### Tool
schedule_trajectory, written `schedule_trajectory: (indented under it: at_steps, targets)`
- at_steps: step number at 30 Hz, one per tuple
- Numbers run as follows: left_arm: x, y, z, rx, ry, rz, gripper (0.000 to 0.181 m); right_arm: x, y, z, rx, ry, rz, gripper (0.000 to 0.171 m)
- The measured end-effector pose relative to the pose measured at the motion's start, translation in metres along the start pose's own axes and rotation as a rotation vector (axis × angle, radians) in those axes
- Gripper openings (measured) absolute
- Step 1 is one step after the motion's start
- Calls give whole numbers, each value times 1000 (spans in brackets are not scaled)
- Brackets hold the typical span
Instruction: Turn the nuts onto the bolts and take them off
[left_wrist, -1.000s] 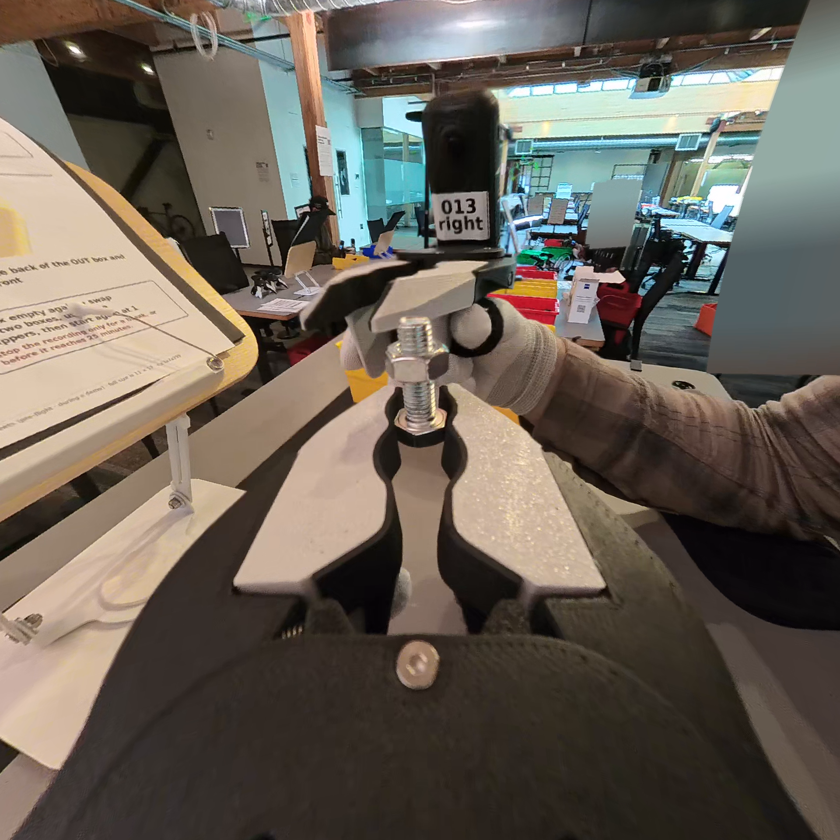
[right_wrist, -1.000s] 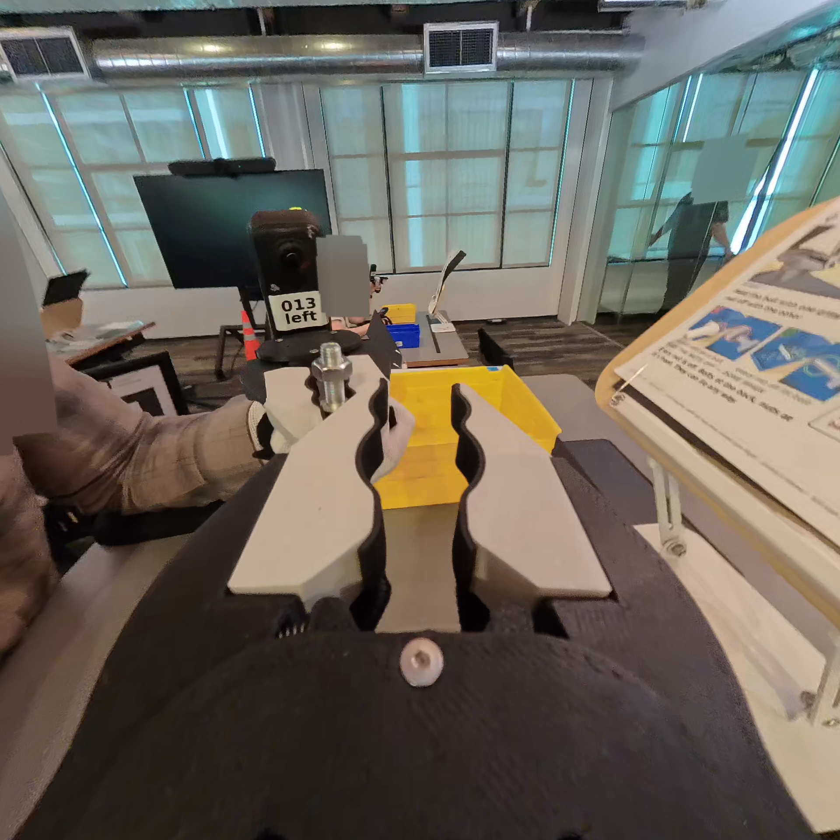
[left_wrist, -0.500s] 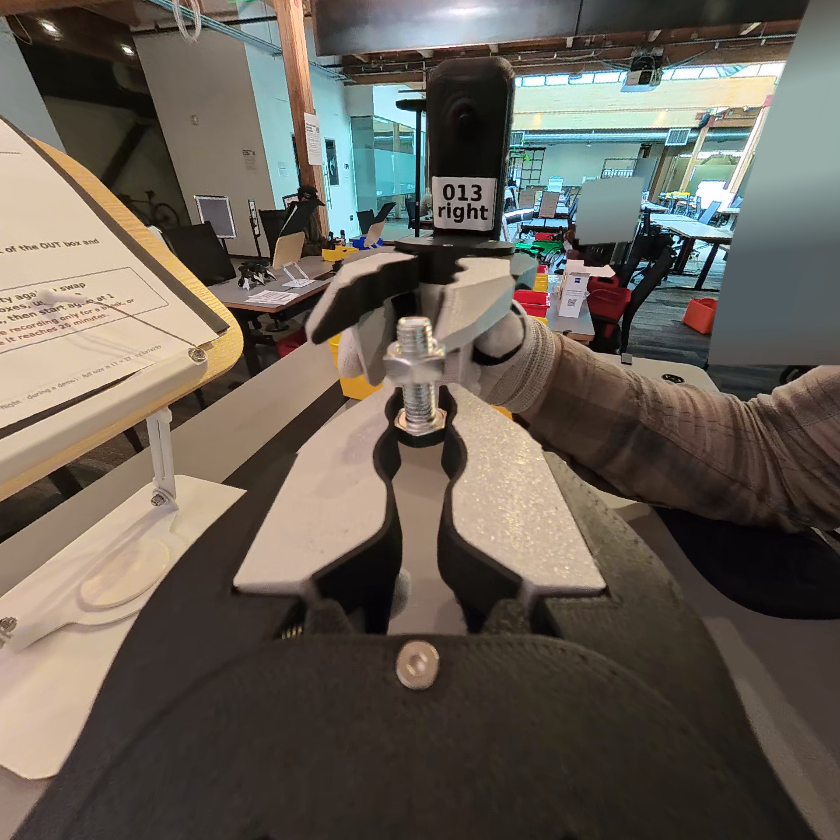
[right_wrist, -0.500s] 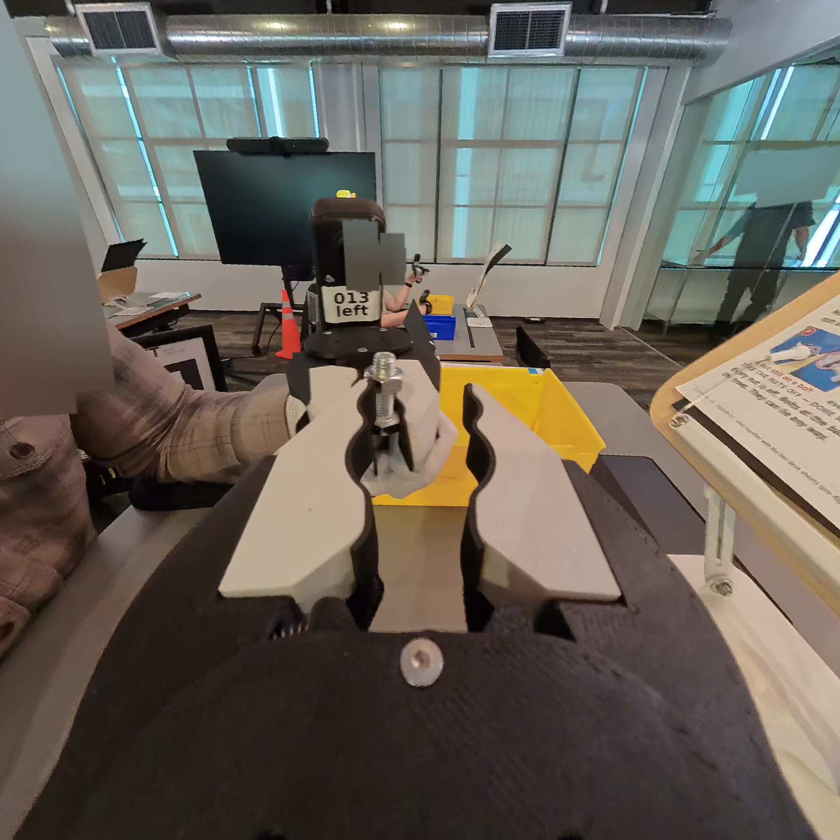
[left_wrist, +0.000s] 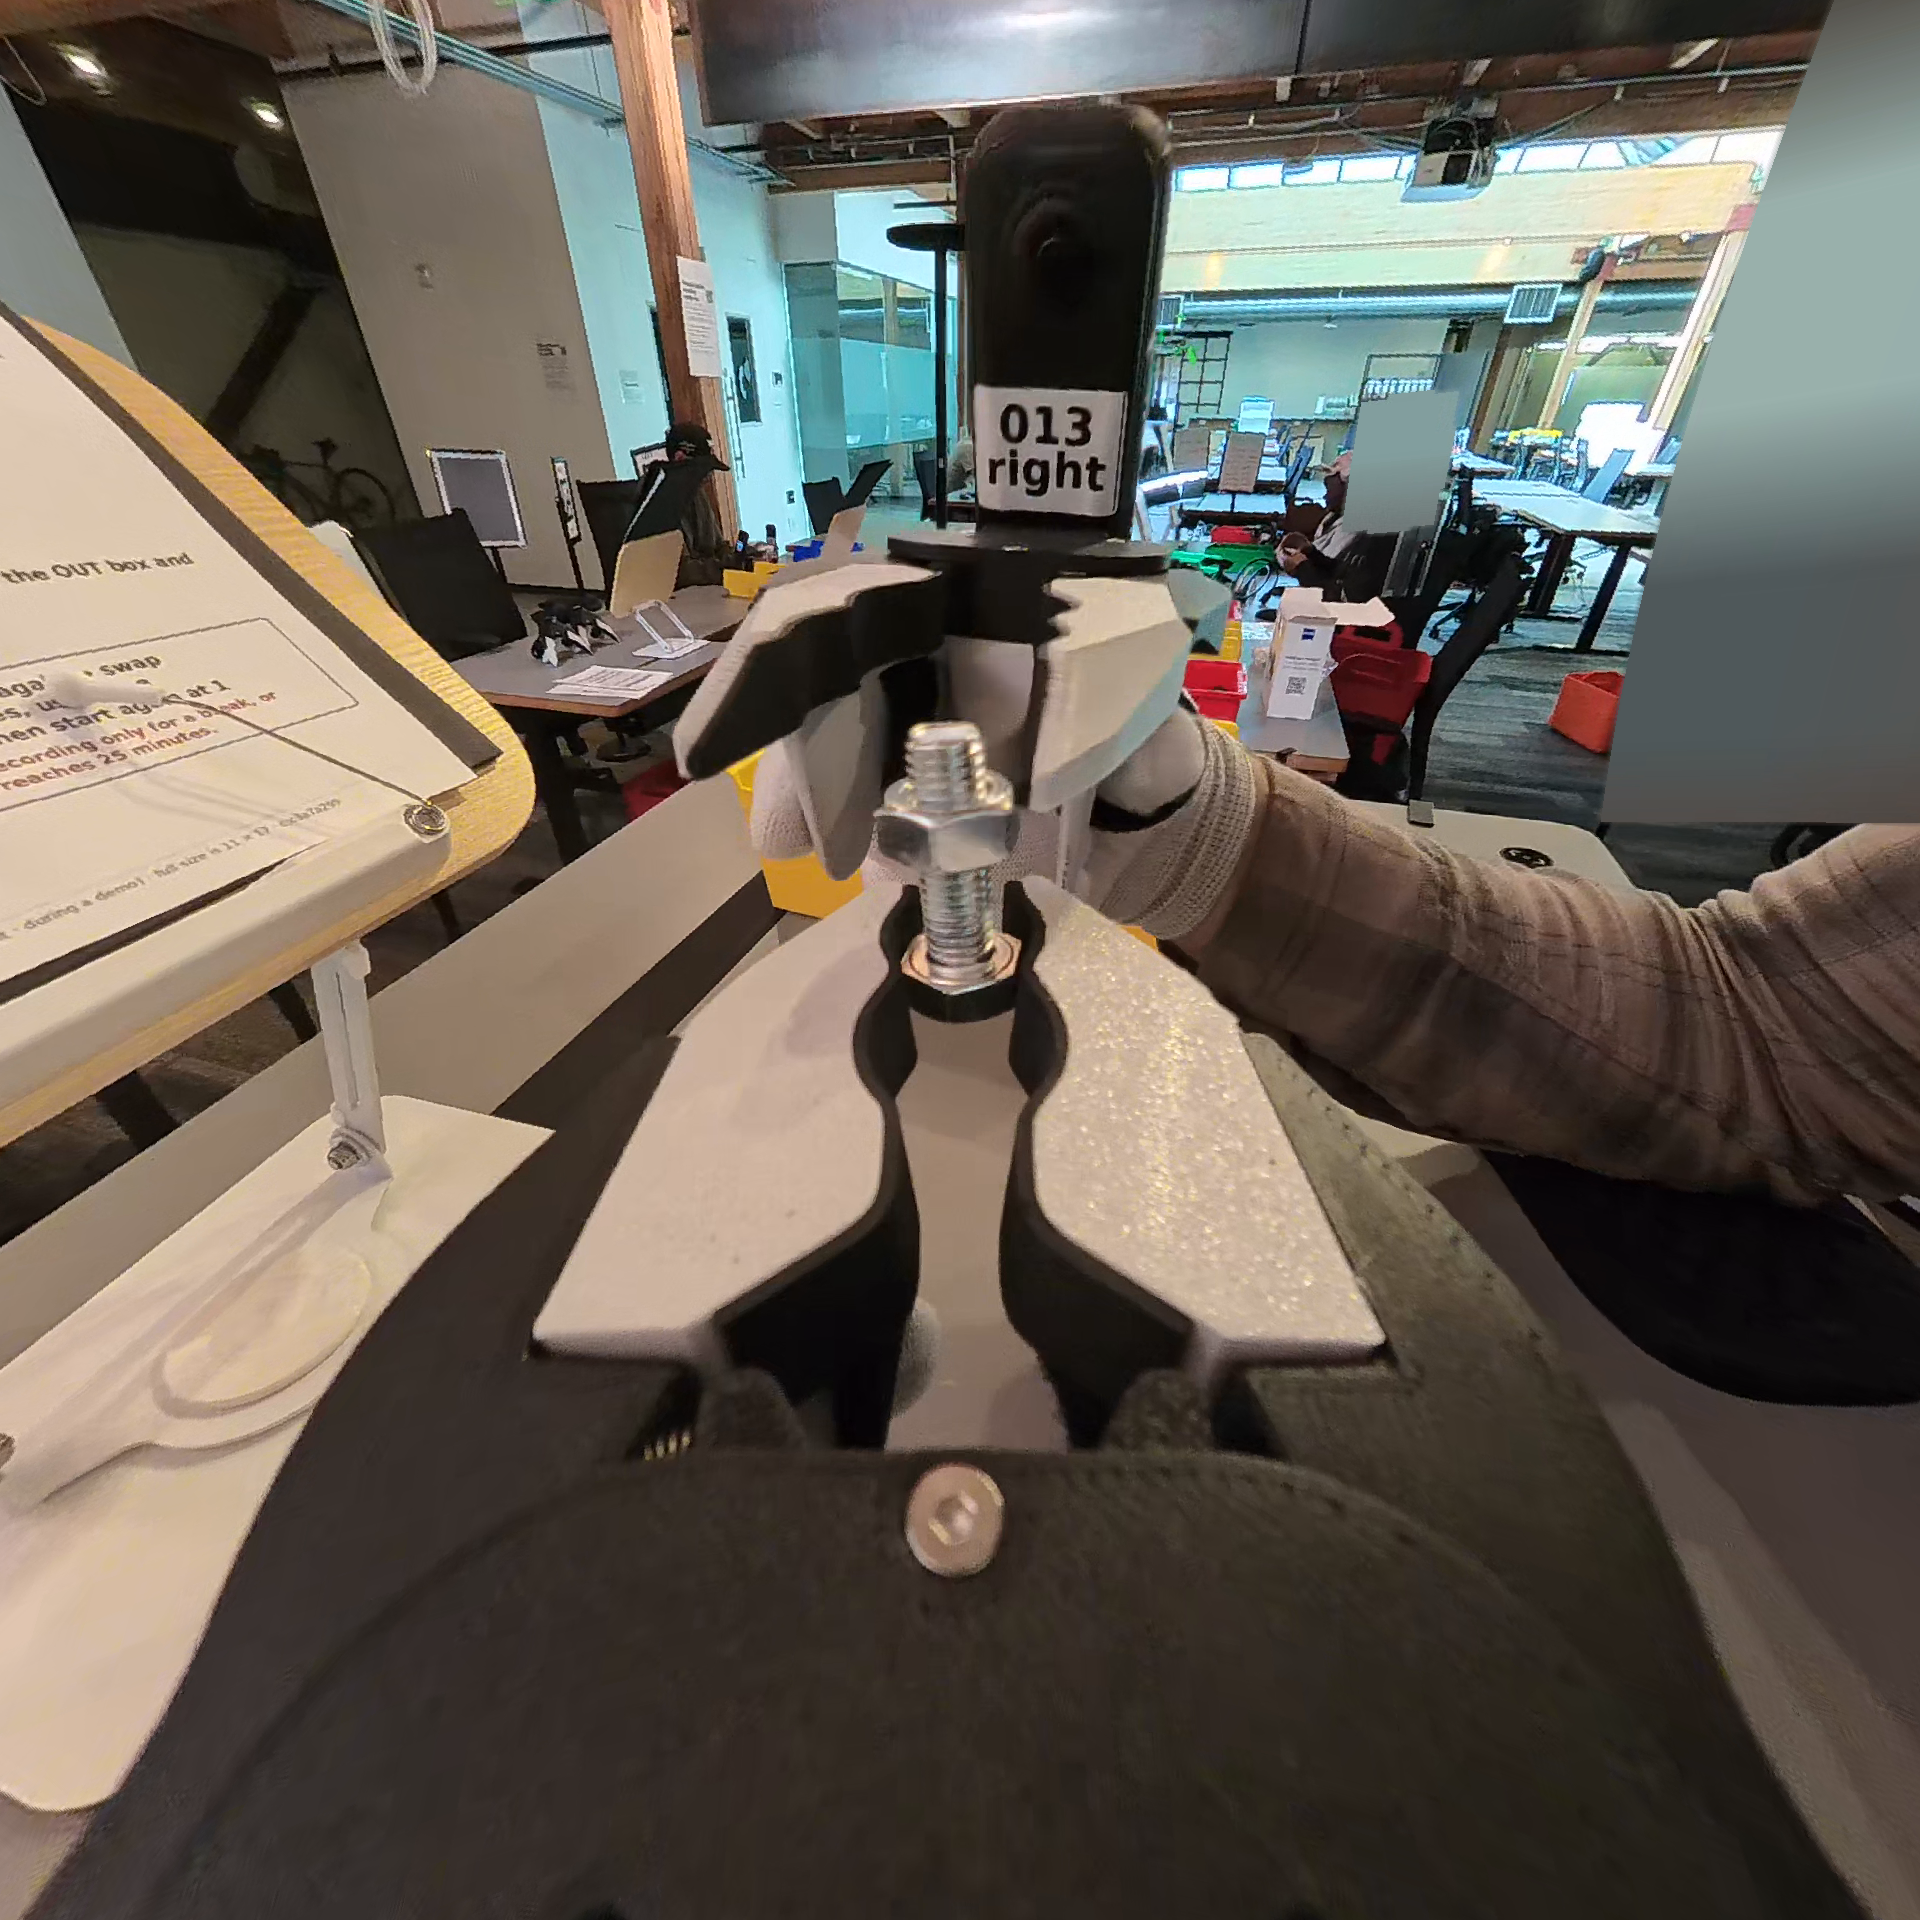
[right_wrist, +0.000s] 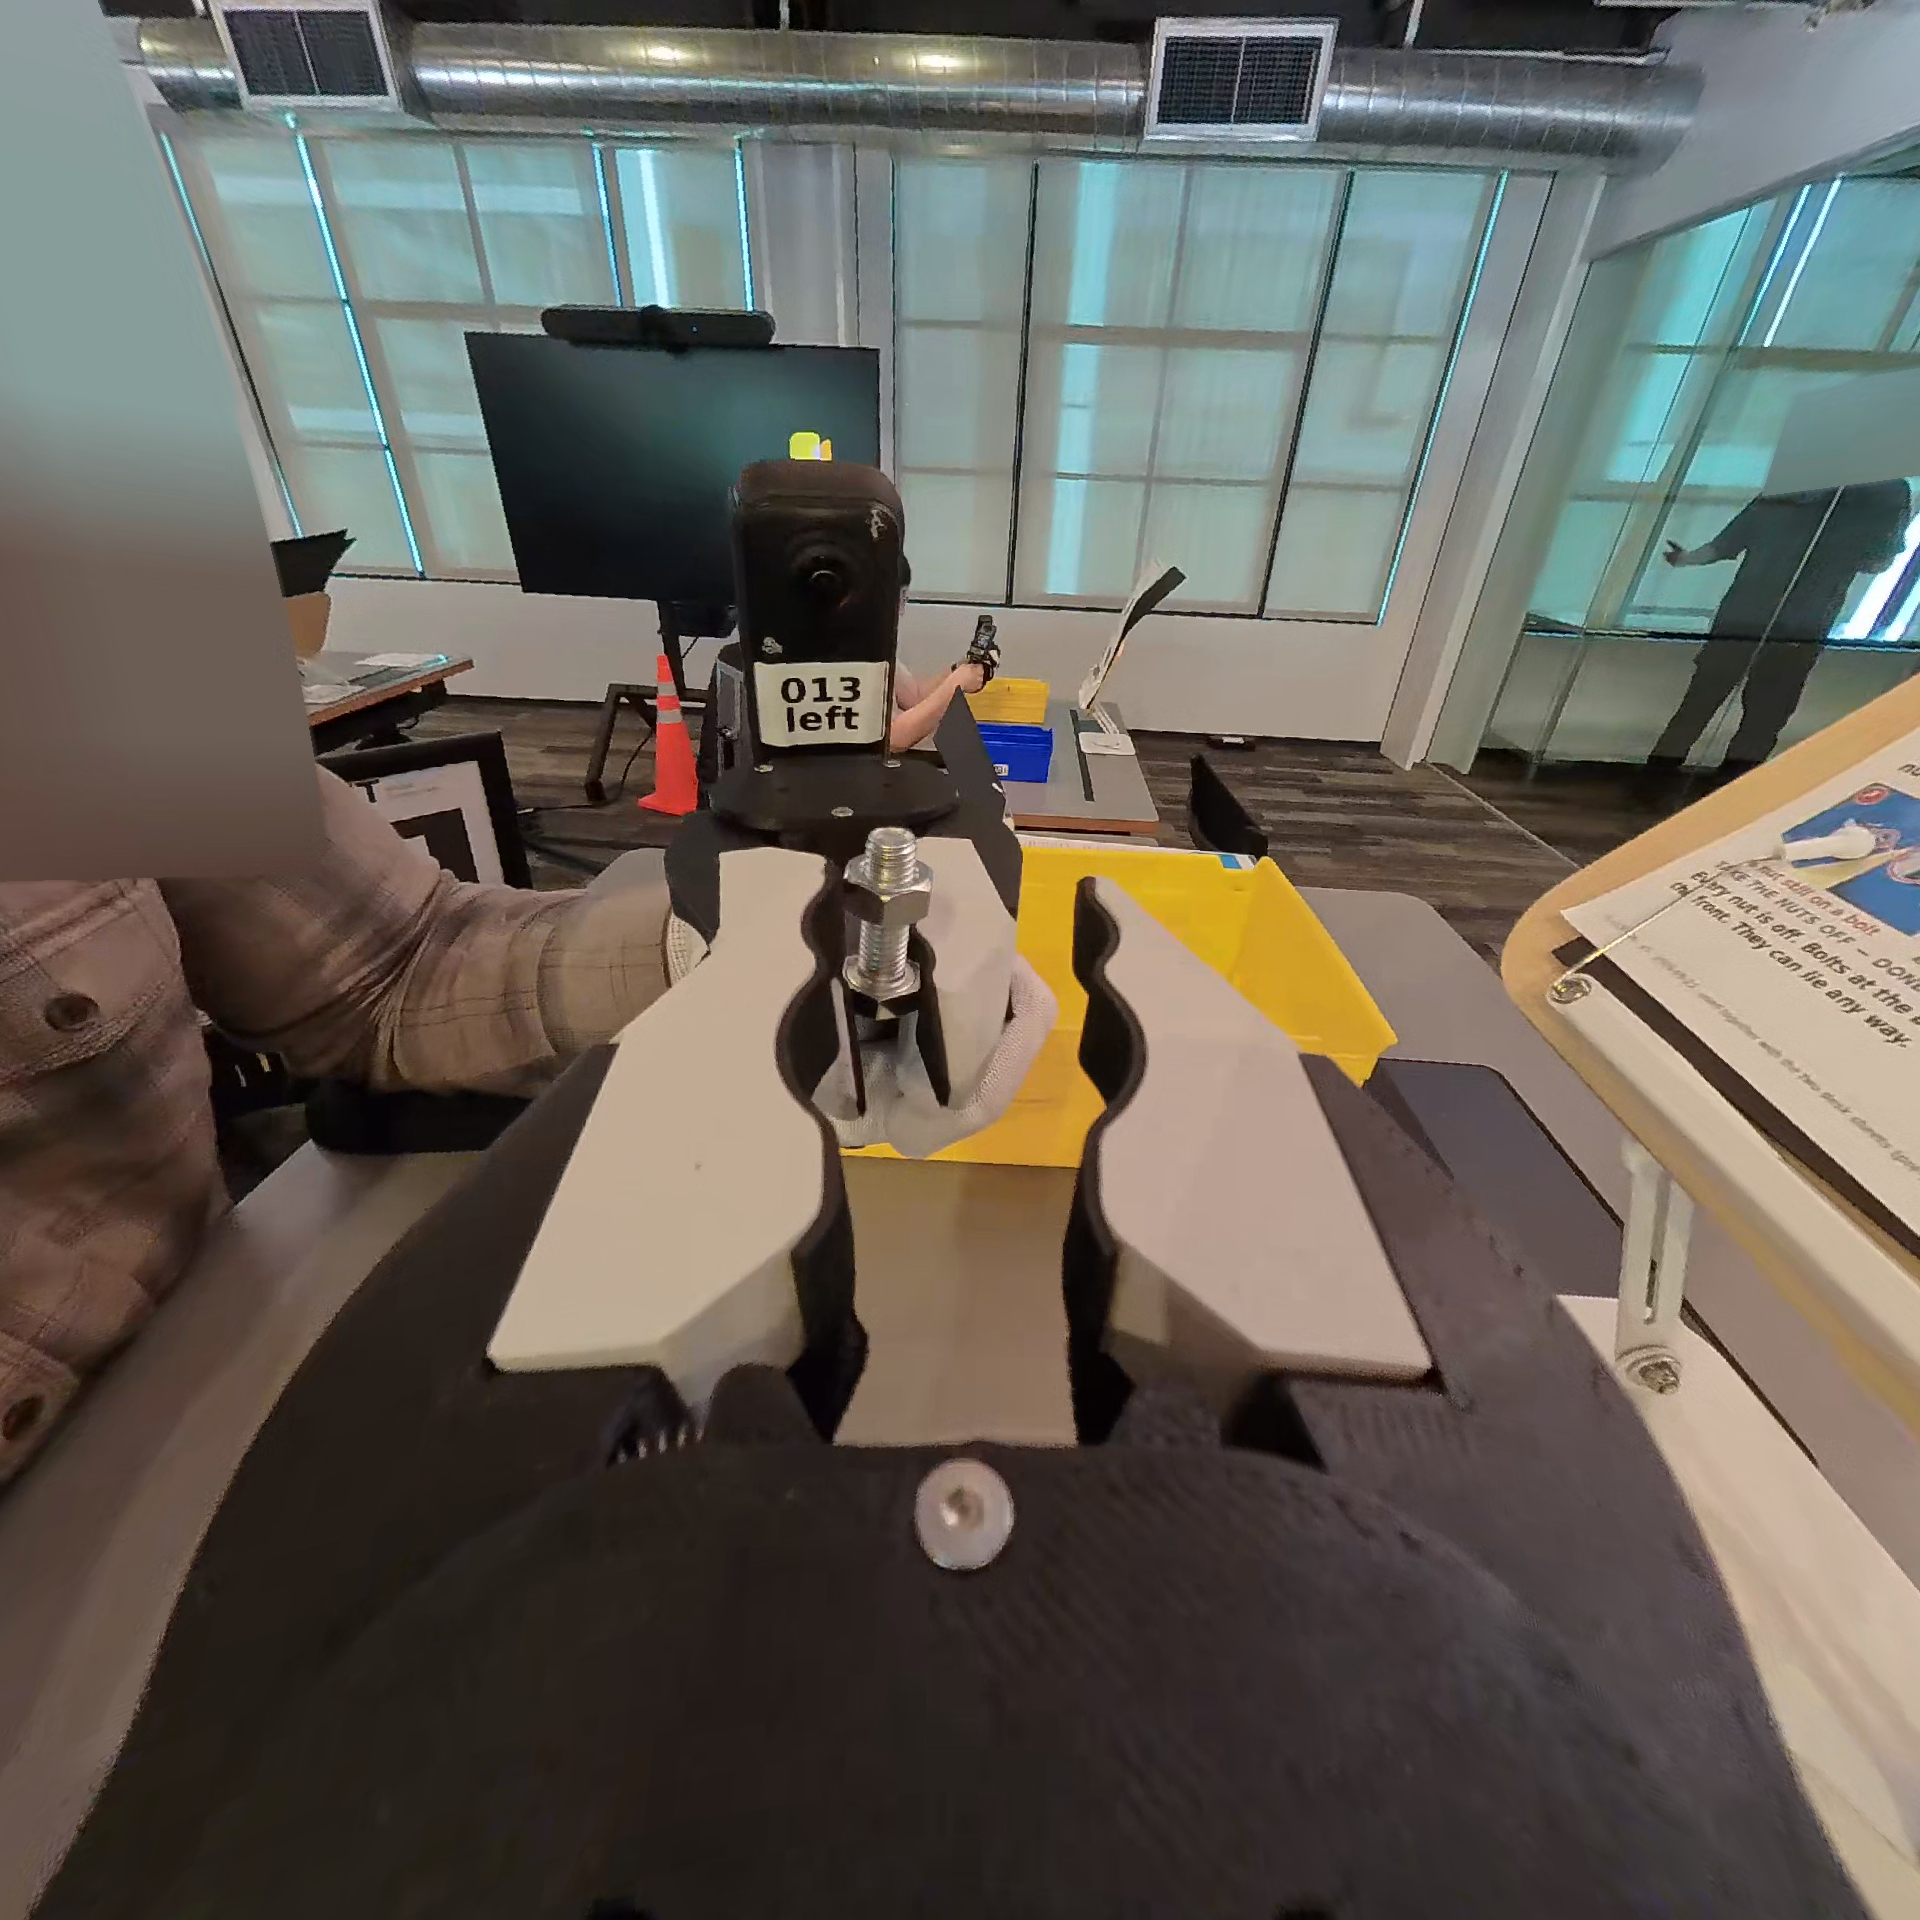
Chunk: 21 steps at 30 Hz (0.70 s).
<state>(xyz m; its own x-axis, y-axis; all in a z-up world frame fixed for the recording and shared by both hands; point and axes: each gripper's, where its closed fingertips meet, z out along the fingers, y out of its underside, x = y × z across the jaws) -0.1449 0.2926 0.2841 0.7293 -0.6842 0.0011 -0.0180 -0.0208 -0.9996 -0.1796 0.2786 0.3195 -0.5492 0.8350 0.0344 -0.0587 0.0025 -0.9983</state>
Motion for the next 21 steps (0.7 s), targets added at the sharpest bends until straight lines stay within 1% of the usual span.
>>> schedule_trajectory:
  at_steps: [1,2,3,4,5,8,10,12,18,19,21]
  targets:
    - [-1,-1,-1,7,-5,0,15,4,0,-2,4,22,1,43]
    - [-1,-3,-2,14,-1,6,15,17,-1,-7,7,94,4,38]
    - [1,-3,-3,11,7,14,15,39,2,-16,0,203,22,32]
    - [1,-4,-3,9,-3,26,15,51,5,-24,-9,258,49,27]
    - [-1,-4,-3,4,-14,25,15,51,5,-28,-4,245,57,22]
    - [-2,-1,-2,4,-6,5,15,19,-12,-22,57,94,3,36]
    - [-1,2,0,-1,2,1,15,5,-10,-13,22,38,-19,45]
    - [-1,2,1,-2,1,-1,15,-2,-2,-5,-25,19,-41,49]
    - [2,3,2,-6,9,5,15,3,0,-4,-11,24,-18,48]
    - [1,2,1,-1,4,7,15,9,0,-7,-13,56,-18,42]
    - [3,-3,-2,13,14,14,15,49,8,-24,-66,272,-3,32]
